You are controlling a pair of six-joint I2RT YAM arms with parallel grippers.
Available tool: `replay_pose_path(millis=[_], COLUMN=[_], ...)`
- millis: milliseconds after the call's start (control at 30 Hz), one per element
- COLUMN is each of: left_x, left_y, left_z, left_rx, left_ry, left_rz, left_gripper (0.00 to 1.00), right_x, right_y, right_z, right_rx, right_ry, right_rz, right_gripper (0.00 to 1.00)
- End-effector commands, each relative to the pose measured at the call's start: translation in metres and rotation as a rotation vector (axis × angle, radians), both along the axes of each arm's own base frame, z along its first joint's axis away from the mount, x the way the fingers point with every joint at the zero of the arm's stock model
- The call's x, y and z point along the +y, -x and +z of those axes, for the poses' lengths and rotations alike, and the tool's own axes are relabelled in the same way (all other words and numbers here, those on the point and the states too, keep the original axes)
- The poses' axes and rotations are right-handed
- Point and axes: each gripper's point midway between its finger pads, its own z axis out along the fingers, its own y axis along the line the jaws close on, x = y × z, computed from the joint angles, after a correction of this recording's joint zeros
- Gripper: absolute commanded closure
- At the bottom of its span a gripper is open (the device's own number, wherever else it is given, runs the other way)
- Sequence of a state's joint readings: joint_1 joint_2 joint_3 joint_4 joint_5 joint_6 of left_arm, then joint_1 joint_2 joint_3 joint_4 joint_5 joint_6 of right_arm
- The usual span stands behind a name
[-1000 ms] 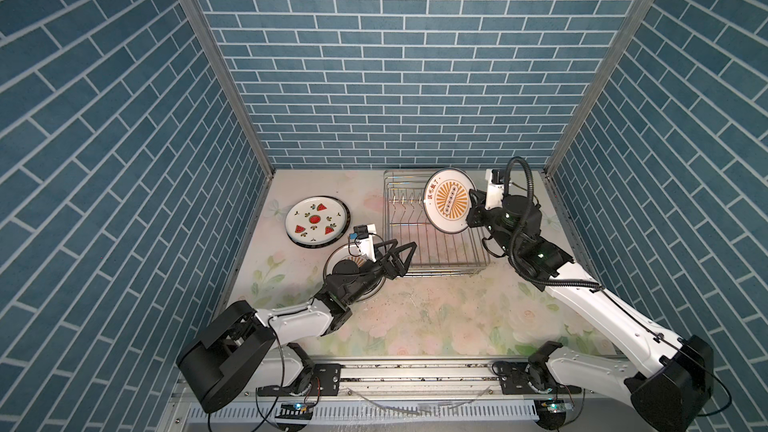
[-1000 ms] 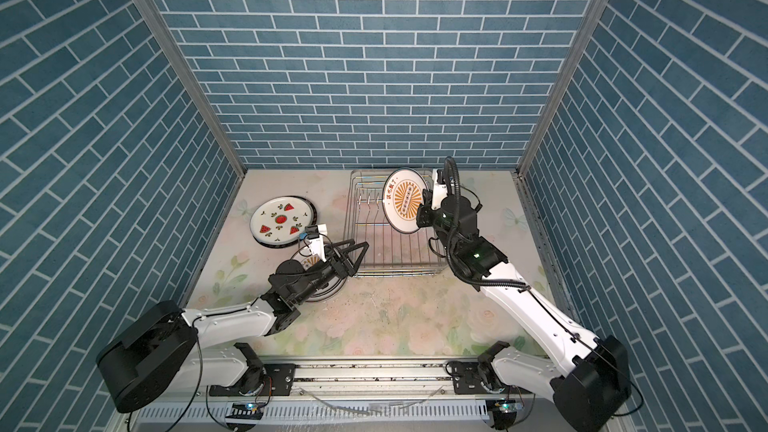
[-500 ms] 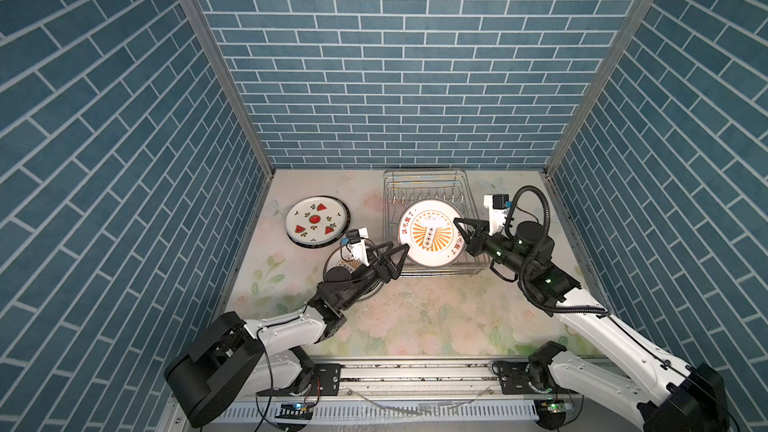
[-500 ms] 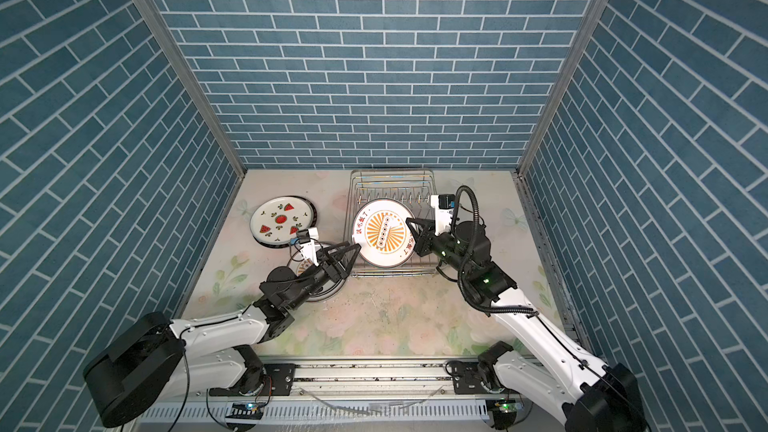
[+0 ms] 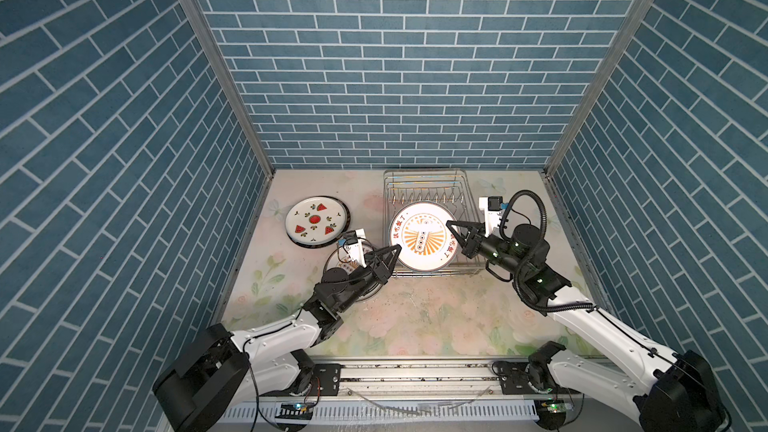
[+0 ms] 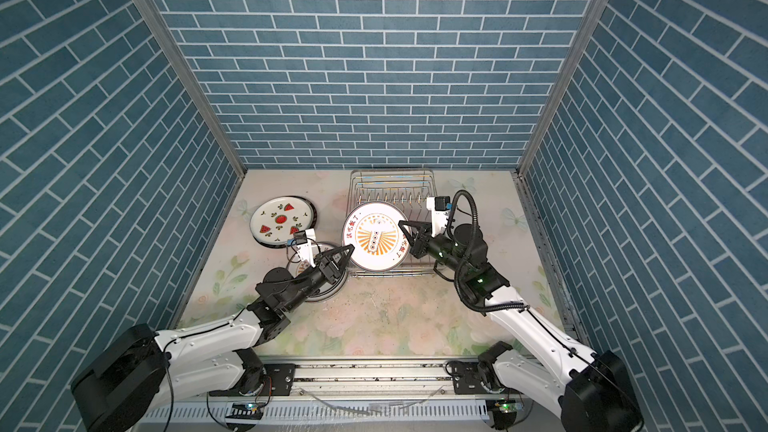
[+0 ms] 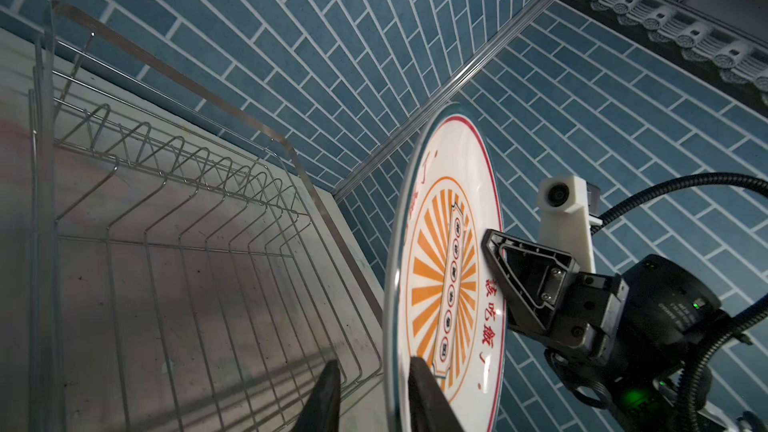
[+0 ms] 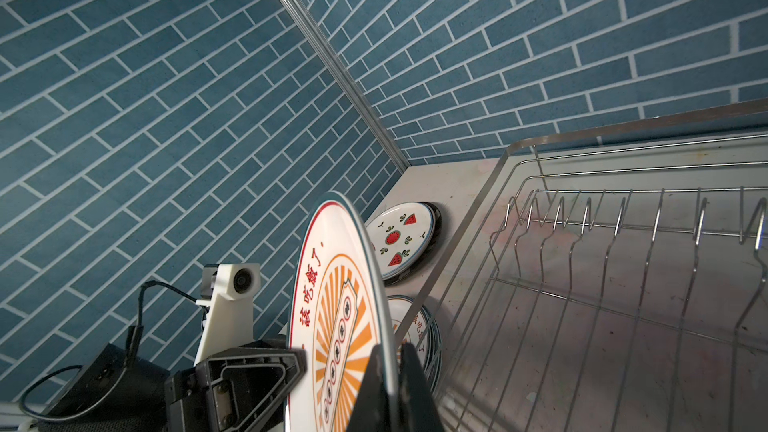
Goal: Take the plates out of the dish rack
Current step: 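Lift the plate out of the rack with the right gripper toward the left gripper, then grasp the plate rim with the left gripper while the right gripper releases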
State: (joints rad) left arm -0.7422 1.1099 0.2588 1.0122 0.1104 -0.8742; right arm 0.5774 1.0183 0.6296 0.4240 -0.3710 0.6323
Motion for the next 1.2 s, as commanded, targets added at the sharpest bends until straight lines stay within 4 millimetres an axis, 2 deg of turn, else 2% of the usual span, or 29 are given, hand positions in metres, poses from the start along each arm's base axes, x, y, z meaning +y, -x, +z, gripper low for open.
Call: replay_pose_path(millis=[0, 200, 267, 533, 567, 700, 833, 867, 900, 1167], left_x=[0.000, -0.003, -0.003, -0.003, -0.003, -0.003, -0.002, -0.002, -0.001, 0.011], left_y=[-0.001, -0.001, -0.002, -0.002, -0.002, -0.003, -0.002, -0.002, -0.002, -0.003], left_z=[-0.005, -0.009, -0.009, -0.008, -0.007, -0.008, -0.007, -0.007, -0.007, -0.009], left_rx=[0.019, 0.043, 0.053, 0.063, 0.062, 0.075, 0.070, 0.070, 0.071, 0.075], left_ry=[-0.022, -0.023, -0.026, -0.017, -0.017, -0.009, 0.002, 0.004, 0.007, 0.016], left_rz=[0.003, -0.006, -0.007, -0.005, -0.004, -0.004, -0.005, -0.001, 0.000, 0.050], left_gripper=[0.80, 1.00, 1.00, 1.00, 1.00, 1.00, 1.00, 1.00, 1.00, 1.00], right_x=[0.002, 0.006, 0.007, 0.020, 0.021, 0.028, 0.033, 0.034, 0.034, 0.028], right_y=[0.002, -0.002, -0.003, -0.007, -0.007, -0.003, 0.001, 0.001, 0.000, -0.007], right_z=[0.013, 0.004, 0.002, -0.006, -0.006, -0.003, -0.005, -0.006, -0.008, -0.016], right_rx=[-0.019, -0.019, -0.020, 0.004, 0.003, -0.015, -0.008, -0.005, 0.001, 0.016], right_ry=[-0.066, -0.043, -0.045, -0.048, -0.049, -0.061, -0.065, -0.065, -0.062, -0.045], right_rz=[0.019, 0.029, 0.034, 0.083, 0.091, 0.146, 0.186, 0.191, 0.191, 0.128], right_gripper=[1.00, 1.00, 1.00, 0.86, 0.83, 0.52, 0.28, 0.17, 0.02, 0.01])
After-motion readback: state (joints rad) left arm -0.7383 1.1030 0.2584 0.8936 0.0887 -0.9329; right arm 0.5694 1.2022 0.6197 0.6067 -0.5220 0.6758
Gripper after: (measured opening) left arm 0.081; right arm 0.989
